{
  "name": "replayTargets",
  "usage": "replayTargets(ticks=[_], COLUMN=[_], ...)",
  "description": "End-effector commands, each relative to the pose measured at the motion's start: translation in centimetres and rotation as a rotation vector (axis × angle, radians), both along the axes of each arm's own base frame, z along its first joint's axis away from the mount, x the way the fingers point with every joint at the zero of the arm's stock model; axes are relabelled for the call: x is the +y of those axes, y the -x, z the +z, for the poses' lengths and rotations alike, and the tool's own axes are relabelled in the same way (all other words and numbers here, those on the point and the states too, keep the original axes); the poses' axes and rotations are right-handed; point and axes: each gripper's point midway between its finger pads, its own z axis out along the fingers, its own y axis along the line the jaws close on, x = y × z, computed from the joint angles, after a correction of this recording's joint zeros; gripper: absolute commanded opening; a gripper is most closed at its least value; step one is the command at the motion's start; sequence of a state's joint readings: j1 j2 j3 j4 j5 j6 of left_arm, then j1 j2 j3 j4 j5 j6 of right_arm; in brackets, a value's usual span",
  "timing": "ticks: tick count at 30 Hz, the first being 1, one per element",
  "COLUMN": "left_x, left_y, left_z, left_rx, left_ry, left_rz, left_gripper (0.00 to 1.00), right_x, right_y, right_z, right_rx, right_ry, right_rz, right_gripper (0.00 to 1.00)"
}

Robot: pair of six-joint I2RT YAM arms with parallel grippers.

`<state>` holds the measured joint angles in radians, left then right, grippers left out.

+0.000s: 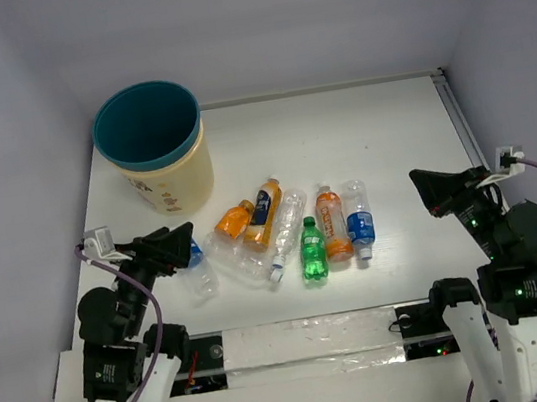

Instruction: Put the plastic bottles in the bin

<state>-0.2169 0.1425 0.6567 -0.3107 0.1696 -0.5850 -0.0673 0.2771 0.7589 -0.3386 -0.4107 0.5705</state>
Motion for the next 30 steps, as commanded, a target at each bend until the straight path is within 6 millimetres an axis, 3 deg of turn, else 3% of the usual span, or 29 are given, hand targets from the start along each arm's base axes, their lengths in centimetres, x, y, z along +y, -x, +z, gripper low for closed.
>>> replayTargets(ticks=[1,2,6,8,9,13,15,19,21,23,24,25,28,30], left_x=[0.3,0.4,1.2,1.2,1.1,1.5,2.9,3.7,4.6,4.9,5.0,5.1,4.6,4.3], left_y=[-0.8,-0.9,-1.2,-1.4,-1.6,-1.9,-2.1,-1.8,-1.5,-1.4,-1.5,-1.6,-2.6,-3.6], left_z=[-1.8,-2.2,-4.4,-5.4,-6.8,-10.1,-11.6,-13.1,-14.6,-15.5,-16.2,-16.3,-17.2,-17.9], left_rx=[0.099,0.121,0.26,0.326,0.402,0.554,0.62,0.718,0.801,0.856,0.896,0.906,0.94,0.962], left_ry=[-0.009,-0.007,0.001,-0.004,-0.014,-0.077,-0.127,-0.161,-0.196,-0.213,-0.228,-0.23,-0.211,-0.202], left_rz=[0.029,0.036,0.101,0.106,0.109,0.138,0.215,0.261,0.313,0.338,0.346,0.354,0.358,0.367], left_gripper=[0.72,0.7,0.54,0.42,0.37,0.07,0.0,0.0,0.14,0.37,0.5,0.71,0.9,0.91], right_x=[0.9,1.0,1.6,2.1,2.3,2.5,2.8,3.6,4.0,4.3,4.6,4.8,5.1,4.7], right_y=[-0.6,-1.1,-2.2,-2.4,-2.7,-3.1,-3.3,-4.2,-4.9,-5.8,-6.0,-6.2,-6.7,-6.9], right_z=[0.3,-0.6,-2.3,-3.0,-3.5,-4.7,-5.0,-6.6,-7.7,-8.8,-8.6,-9.0,-8.9,-9.2], right_rx=[-0.023,0.006,0.044,0.061,0.07,0.086,0.088,0.116,0.137,0.169,0.16,0.173,0.159,0.155], right_ry=[-0.025,-0.027,-0.026,-0.032,-0.037,-0.02,-0.009,0.001,0.01,0.011,0.011,0.017,0.032,0.051], right_rz=[0.059,0.069,0.118,0.15,0.165,0.158,0.164,0.18,0.176,0.173,0.182,0.188,0.185,0.163], right_gripper=[0.07,0.0,0.0,0.0,0.0,0.0,0.0,0.0,0.0,0.0,0.0,0.0,0.03,0.13])
